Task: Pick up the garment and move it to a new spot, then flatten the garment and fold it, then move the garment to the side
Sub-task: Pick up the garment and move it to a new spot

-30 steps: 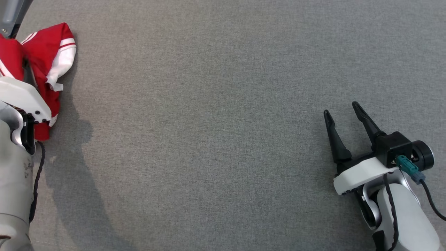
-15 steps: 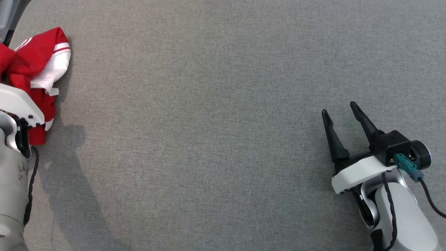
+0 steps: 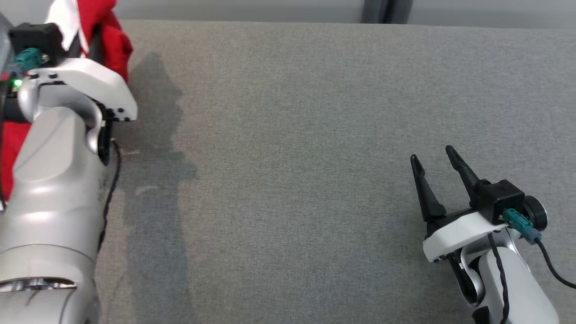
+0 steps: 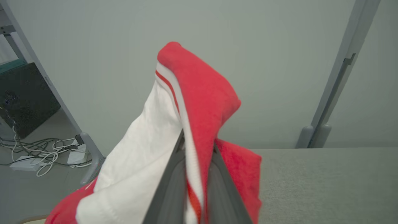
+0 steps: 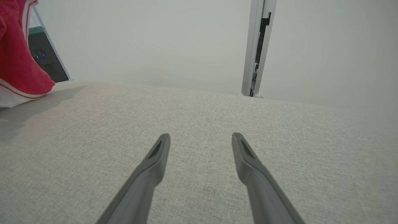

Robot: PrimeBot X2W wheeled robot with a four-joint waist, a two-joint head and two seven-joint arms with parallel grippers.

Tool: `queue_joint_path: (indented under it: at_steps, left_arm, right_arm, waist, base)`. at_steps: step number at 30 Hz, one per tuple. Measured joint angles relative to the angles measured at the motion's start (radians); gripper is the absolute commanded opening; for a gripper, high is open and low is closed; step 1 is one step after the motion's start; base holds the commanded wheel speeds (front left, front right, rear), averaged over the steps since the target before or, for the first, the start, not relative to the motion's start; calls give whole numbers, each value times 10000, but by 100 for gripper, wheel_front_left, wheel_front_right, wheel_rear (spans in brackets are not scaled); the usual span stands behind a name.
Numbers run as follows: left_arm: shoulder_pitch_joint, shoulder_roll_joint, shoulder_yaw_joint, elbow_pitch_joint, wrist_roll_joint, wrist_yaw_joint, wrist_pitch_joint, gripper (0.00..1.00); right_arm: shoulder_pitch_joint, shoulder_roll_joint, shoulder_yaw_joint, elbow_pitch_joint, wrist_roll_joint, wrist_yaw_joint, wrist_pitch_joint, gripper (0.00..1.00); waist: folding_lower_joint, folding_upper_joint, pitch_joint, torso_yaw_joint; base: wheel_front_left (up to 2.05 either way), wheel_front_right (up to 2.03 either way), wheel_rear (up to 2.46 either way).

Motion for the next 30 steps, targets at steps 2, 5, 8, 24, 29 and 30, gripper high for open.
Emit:
queue_joint_path:
  at_steps: [2,5,8,24,29,30]
  left_arm:
    - [107,-422,-173,-123,-17,-92,-27,0]
    - [469,-878,-683,-263,58,-259,-29,0]
    - [875,-1045,-1260,-527,27,-332,-31,0]
    - [2855,-1080,-8205,-4031,-4523,633,412,0]
    - [2638,-1093,-9448,-4667,-5325,1131,219,0]
    - [2549,-1093,-9589,-4732,-5440,1262,159,0]
  right_arm:
    - [75,8,15,8,56,0,0,100]
    - [123,15,98,33,232,0,0,100]
    - [179,19,215,44,418,0,0,100]
    - [509,23,525,113,798,0,0,100]
    - [537,19,533,105,838,0,0,100]
    - [559,19,537,102,867,0,0,100]
  waist:
    - [0,0,-118,-174]
    - [0,0,-274,-472]
    - [0,0,-410,-783]
    - [0,0,-933,-2443]
    - [0,1,-970,-2866]
    - [0,1,-970,-2928]
  base:
    - [0,0,0]
    - [0,0,0]
    - [0,0,0]
    - [0,0,0]
    - [0,0,0]
    - [0,0,0]
